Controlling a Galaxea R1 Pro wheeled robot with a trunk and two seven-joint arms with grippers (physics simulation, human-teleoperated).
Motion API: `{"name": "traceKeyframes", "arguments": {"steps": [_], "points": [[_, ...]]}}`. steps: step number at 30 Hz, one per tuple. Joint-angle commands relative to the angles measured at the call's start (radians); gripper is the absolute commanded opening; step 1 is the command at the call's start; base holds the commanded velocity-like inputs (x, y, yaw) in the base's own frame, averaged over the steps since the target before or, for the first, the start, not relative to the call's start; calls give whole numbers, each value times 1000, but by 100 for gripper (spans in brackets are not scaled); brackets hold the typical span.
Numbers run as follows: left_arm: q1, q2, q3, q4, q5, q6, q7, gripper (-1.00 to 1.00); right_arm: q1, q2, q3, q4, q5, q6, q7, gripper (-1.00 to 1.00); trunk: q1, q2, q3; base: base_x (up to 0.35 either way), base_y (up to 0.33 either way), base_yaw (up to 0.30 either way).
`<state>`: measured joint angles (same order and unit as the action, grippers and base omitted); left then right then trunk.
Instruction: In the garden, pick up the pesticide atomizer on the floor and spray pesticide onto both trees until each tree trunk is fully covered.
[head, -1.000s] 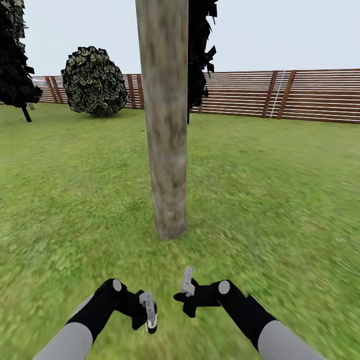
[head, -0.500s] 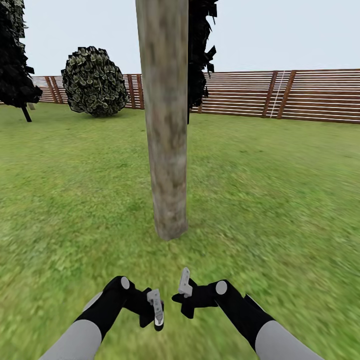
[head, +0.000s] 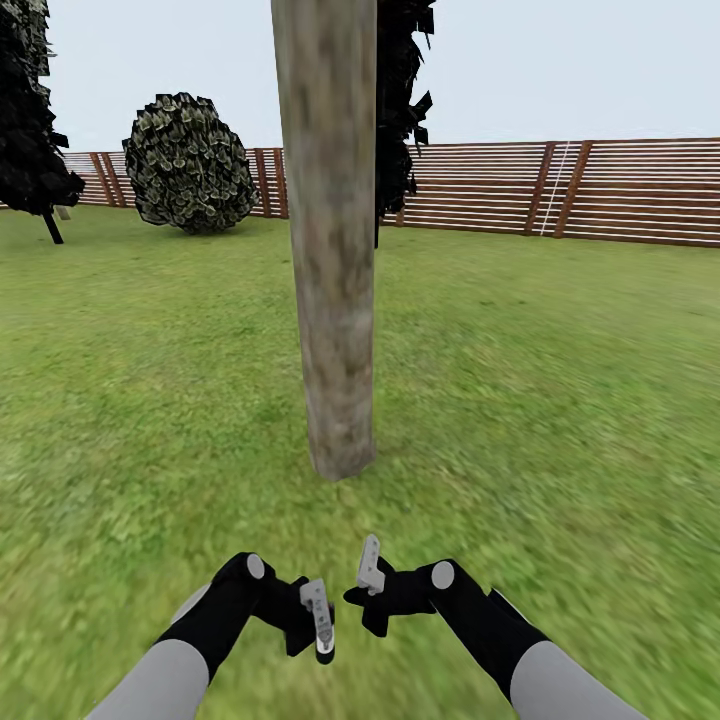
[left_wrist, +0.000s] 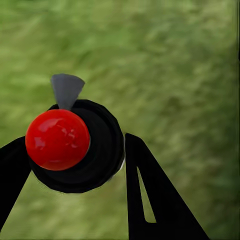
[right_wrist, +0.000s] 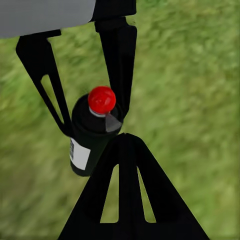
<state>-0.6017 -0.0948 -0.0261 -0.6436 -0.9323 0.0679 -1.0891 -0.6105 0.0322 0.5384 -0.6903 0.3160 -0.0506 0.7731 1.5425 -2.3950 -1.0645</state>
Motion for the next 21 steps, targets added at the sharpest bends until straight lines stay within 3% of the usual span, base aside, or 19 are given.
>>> {"name": "traceKeyframes", "arguments": {"steps": [1,21], "points": [[0,-2,0,0,0,0,0,-100,0,0,0,0,0,0,0,-100,0,0,0,0,0,0],[-6,-29,-1,-1,6,-2,-3,-100,0,0,0,0,0,-1,0,-100,0,0,0,0,0,0]]}}
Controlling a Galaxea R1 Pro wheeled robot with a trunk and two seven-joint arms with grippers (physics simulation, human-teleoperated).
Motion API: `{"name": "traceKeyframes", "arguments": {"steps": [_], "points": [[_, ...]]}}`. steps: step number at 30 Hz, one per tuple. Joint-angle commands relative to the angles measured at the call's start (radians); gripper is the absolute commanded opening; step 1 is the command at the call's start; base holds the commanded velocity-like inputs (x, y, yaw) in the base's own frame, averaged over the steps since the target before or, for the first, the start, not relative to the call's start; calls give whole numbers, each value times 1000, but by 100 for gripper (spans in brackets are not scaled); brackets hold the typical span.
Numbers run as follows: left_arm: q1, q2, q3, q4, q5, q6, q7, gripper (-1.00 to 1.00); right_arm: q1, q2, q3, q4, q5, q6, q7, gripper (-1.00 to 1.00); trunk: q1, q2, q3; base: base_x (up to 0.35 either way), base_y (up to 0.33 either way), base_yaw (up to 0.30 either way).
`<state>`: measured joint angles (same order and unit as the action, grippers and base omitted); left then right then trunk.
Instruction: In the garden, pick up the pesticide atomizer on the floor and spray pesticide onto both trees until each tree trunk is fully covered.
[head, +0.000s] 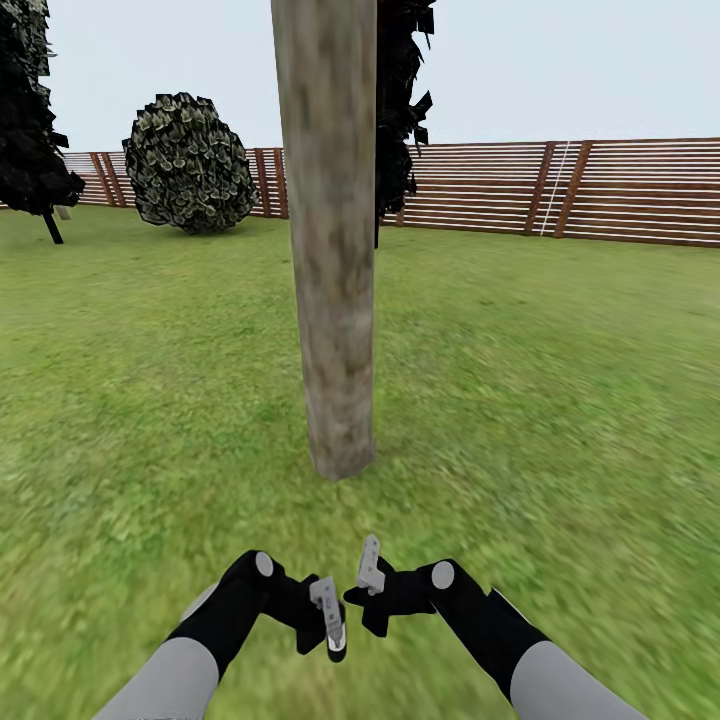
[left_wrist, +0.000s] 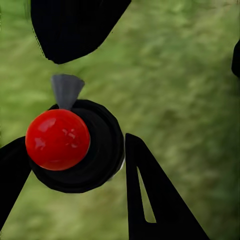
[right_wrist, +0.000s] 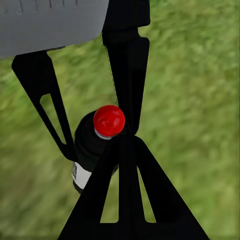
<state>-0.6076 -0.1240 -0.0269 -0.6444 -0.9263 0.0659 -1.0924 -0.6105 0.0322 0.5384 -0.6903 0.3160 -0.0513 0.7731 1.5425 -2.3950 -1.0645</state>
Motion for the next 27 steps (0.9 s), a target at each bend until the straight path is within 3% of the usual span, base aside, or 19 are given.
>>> {"name": "traceKeyframes", "arguments": {"steps": [1,16,27], "points": [[-1,0,0,0,1,-1,-1,-100,0,0,0,0,0,0,0,-100,0,0,0,0,0,0],[-3,0,4,0,5,-9,-34,-100,0,0,0,1,0,0,0,-100,0,0,0,0,0,0],[-4,-6,1,0,48,-11,-35,-100,0,0,0,1,0,-1,0,-100,0,0,0,0,0,0]]}}
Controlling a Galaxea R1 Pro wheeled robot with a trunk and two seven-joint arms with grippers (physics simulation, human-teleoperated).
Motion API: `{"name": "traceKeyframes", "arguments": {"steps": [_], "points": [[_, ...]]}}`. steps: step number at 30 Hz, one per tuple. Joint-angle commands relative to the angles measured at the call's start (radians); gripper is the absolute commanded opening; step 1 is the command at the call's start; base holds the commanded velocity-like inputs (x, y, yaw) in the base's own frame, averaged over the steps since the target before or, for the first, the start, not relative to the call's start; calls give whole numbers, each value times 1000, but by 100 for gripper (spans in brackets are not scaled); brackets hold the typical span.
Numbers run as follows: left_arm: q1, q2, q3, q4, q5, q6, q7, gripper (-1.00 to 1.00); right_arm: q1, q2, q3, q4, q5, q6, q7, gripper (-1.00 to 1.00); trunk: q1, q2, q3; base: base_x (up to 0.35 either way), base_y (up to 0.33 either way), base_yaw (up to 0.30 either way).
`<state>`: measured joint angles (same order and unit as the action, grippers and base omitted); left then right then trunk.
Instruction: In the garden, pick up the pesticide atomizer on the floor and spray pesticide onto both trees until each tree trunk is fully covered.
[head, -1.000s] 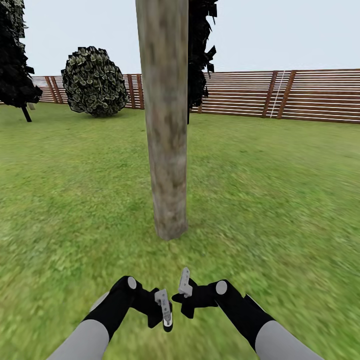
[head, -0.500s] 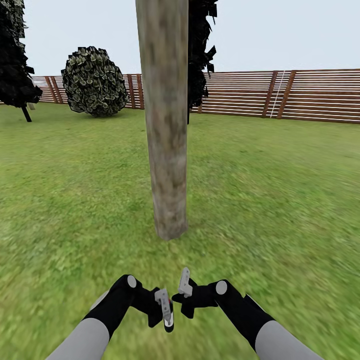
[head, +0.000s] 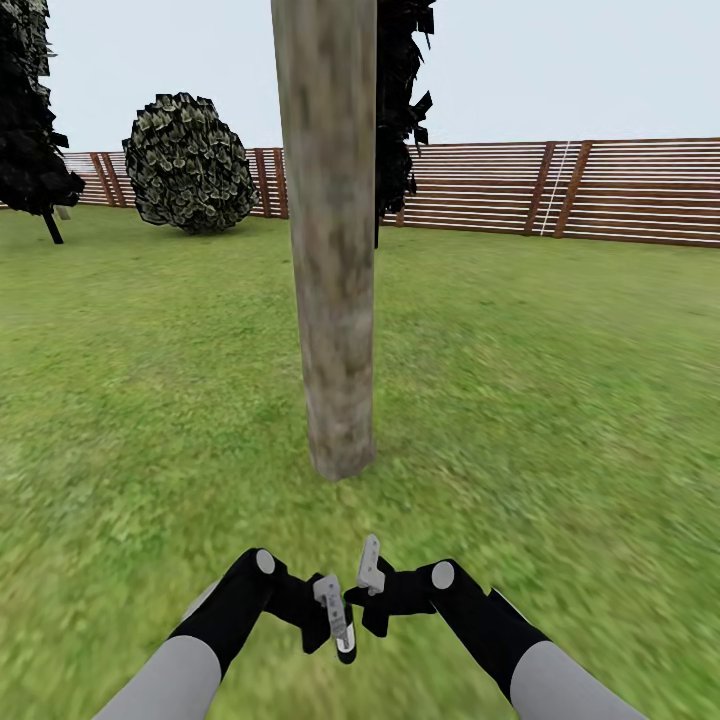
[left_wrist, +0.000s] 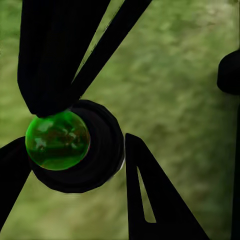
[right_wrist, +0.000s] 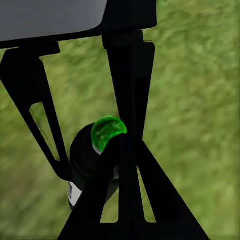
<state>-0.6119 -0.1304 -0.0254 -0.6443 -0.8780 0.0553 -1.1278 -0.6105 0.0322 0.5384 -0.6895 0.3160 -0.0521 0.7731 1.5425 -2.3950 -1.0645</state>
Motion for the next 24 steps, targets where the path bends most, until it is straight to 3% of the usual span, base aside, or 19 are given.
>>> {"name": "traceKeyframes", "arguments": {"steps": [1,8,9,18,20,21,24], "points": [[0,-1,0,0,0,0,0,-100,0,0,0,0,0,0,0,-100,0,0,0,0,0,0],[-4,-2,1,2,0,-1,0,-100,0,0,0,1,0,0,0,-100,0,0,0,0,0,0],[-6,64,-2,14,-29,10,9,-100,0,0,-1,1,0,0,0,-100,0,0,0,0,0,0],[-6,133,-2,15,-38,12,11,-100,0,-2,-3,3,0,0,0,-100,0,0,0,0,0,0],[-6,161,-1,11,-38,12,12,-100,0,-2,-3,5,0,-1,0,-100,0,0,0,0,0,0],[-7,176,0,7,-38,13,13,-100,0,-2,-3,5,0,-1,0,100,0,0,0,0,0,0],[-11,204,4,3,-37,14,14,-100,0,-3,-3,6,0,-2,0,100,0,0,0,0,0,0]]}}
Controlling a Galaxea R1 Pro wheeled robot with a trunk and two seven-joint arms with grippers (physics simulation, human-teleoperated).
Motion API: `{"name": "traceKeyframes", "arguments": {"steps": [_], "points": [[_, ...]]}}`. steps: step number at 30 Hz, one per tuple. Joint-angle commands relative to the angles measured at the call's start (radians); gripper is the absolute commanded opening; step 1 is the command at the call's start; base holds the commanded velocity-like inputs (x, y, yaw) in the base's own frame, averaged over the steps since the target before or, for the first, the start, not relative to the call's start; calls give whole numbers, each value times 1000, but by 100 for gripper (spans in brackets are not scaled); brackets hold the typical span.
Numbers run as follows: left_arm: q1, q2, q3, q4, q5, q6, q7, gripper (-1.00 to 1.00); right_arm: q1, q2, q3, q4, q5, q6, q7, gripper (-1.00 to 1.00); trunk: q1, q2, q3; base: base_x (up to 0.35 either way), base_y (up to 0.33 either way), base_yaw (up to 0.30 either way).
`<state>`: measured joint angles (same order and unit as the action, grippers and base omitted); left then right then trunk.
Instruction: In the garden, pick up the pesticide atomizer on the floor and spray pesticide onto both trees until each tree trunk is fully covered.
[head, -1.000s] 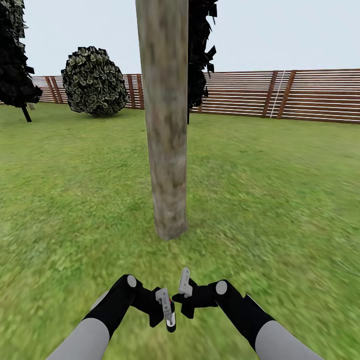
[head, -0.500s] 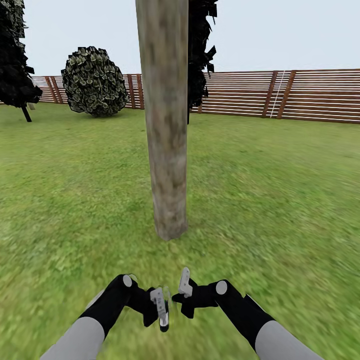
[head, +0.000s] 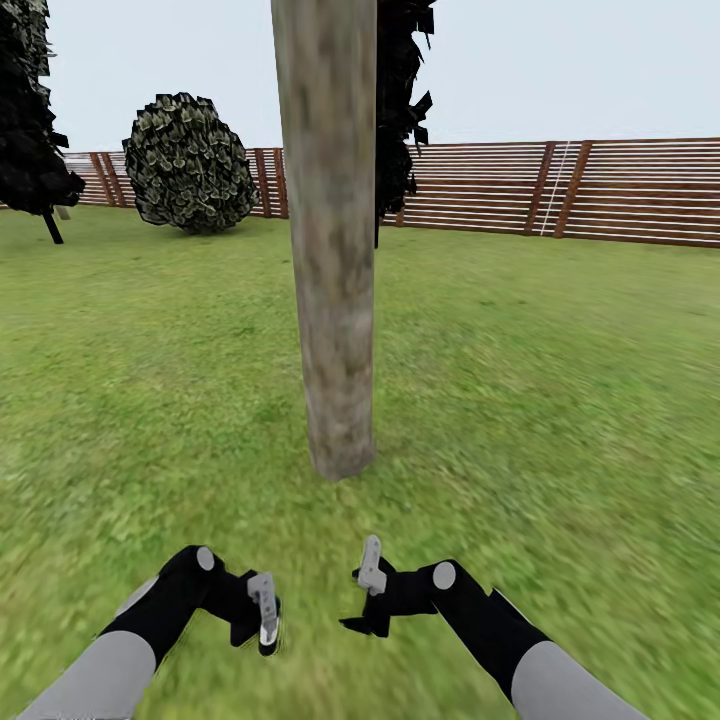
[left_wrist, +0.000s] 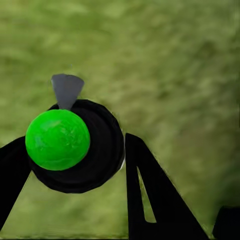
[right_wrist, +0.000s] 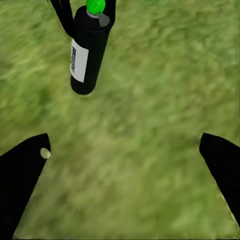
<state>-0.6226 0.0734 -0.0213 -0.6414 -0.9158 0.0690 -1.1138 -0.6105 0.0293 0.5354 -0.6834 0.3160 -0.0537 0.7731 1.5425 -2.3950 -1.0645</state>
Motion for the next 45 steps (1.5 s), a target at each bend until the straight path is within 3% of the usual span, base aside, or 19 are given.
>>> {"name": "traceKeyframes", "arguments": {"steps": [1,4,6,9,12,14,16,18,19,21,24,28,30,34,45], "points": [[-2,6,2,-1,1,0,3,-100,0,0,0,0,0,0,0,100,0,0,0,0,0,0],[-3,22,9,-1,8,0,55,-100,0,0,-2,1,1,-1,-2,100,0,0,0,0,0,0],[2,24,42,-1,13,0,117,-100,0,-1,-3,2,1,-2,-9,100,0,0,0,0,0,0],[7,19,111,5,16,-1,200,-100,1,-9,-5,12,-1,-4,-39,100,0,0,0,0,0,0],[11,13,205,12,40,-1,302,-100,4,-16,-7,75,-4,-7,-147,100,0,0,0,0,0,0],[12,5,246,13,84,-1,361,-100,4,-18,-21,124,-24,-10,-252,100,0,0,0,0,0,0],[13,-3,271,14,138,-2,423,-100,5,-18,-72,155,-76,-18,-364,100,0,0,0,0,0,0],[13,-7,282,18,194,-2,480,-100,6,-18,-145,171,-140,-43,-460,100,0,0,0,0,0,0],[13,-11,286,32,240,-2,513,-100,14,-20,-207,178,-182,-81,-515,100,0,0,0,0,0,0],[13,-20,289,60,309,-4,564,-100,42,-31,-282,191,-215,-145,-575,100,0,0,0,0,0,0],[16,-27,290,100,421,-13,695,-100,86,-76,-374,226,-234,-261,-660,100,0,0,0,0,0,0],[23,-28,290,169,521,-65,796,-100,135,-111,-436,311,-240,-408,-784,100,0,0,0,0,0,0],[24,-28,290,195,563,-98,848,-100,152,-116,-470,380,-241,-532,-875,100,0,0,0,0,0,0],[26,-29,288,269,586,-133,904,-100,158,-117,-492,426,-242,-629,-934,100,0,0,0,0,0,0],[14,-62,281,293,581,-149,960,-100,159,-117,-497,454,-245,-644,-943,100,0,0,0,0,0,-28]]}}
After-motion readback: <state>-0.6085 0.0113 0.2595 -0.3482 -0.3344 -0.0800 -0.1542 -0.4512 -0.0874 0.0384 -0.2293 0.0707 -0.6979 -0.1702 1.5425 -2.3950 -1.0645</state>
